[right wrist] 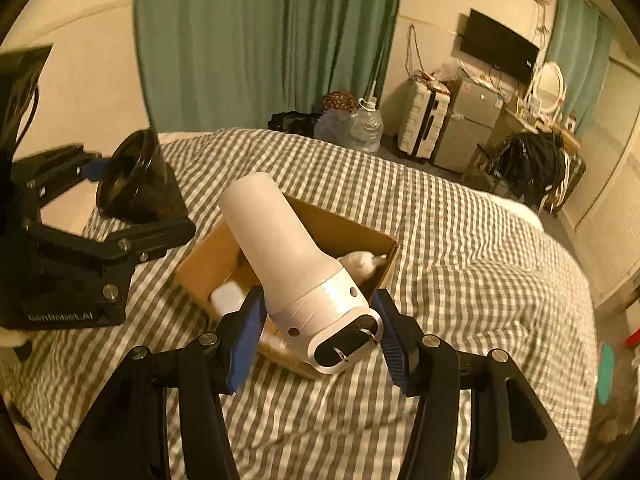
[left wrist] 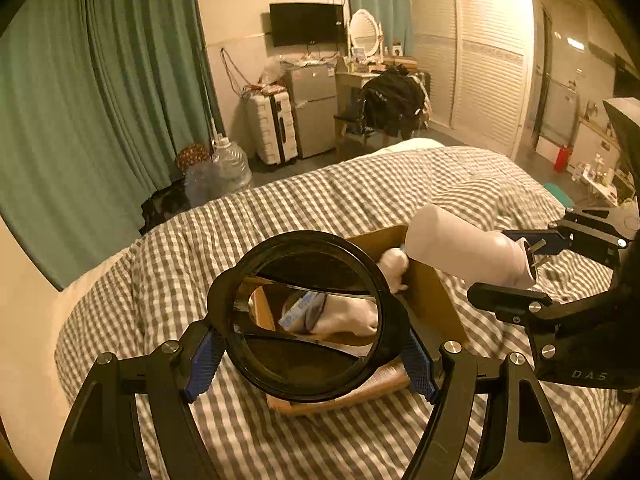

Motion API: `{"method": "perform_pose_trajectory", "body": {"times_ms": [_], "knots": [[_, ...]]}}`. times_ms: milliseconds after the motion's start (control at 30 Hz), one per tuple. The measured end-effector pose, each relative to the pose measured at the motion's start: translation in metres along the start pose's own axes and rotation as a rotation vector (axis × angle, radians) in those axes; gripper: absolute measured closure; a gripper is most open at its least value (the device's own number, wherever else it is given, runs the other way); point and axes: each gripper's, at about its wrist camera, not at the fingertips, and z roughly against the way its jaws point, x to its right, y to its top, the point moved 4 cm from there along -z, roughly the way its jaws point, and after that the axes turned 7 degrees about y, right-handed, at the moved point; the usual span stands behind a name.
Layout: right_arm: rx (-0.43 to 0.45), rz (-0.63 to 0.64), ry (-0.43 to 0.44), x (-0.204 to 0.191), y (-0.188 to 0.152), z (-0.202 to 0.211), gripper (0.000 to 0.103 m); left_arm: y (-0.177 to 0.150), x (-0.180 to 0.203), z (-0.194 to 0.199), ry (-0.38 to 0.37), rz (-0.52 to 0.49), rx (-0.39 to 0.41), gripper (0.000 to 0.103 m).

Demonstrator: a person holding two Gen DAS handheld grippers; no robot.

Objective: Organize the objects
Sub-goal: 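Carry the bottle and black ring into the box and open both tools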

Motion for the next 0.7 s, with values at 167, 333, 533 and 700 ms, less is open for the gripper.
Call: {"method": "perform_pose_trajectory", "body": {"times_ms": [167,333,533,700], "knots": [[-0.03,-0.086,0.056,0.023,0.009,-0.042,0.049,-0.001,0.005,-0.046,-0.008,-0.003,-0.049,0.025],[-0.067,-0.131,0.09,0.037,0.007,-0.081,0.049,-0.018,0.012,-0.088,-0.02,-0.014,-0.108,0.025],[-0.124,-0.17,0.128,0.049,-0.004,-0.12,0.049,-0.036,0.019,-0.12,-0.041,-0.037,-0.152,0.025],[-0.154,-0.177,0.142,0.048,-0.011,-0.141,0.049,-0.047,0.024,-0.137,-0.061,-0.046,-0.18,0.025]]}}
